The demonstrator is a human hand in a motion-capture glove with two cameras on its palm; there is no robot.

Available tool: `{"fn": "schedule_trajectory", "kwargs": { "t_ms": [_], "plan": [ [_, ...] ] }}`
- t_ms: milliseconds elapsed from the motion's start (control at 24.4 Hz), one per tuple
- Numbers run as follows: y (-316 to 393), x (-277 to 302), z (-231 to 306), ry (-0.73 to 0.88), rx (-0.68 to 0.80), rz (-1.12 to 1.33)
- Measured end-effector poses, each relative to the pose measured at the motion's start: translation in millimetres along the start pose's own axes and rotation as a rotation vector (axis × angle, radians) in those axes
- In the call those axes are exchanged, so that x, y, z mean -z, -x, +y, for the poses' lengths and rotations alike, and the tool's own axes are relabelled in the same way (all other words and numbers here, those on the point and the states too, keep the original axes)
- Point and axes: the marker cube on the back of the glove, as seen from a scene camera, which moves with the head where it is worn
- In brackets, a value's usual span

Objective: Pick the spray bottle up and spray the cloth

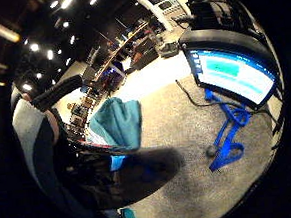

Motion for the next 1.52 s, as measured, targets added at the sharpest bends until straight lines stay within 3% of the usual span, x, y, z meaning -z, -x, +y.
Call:
{"fn": "schedule_trajectory", "kwargs": {
  "t_ms": [862,1519],
  "plan": [
    [5,0,-8,0.005,0.021,0.013],
    [89,15,-21,0.091,0.286,0.283]
  ]
}}
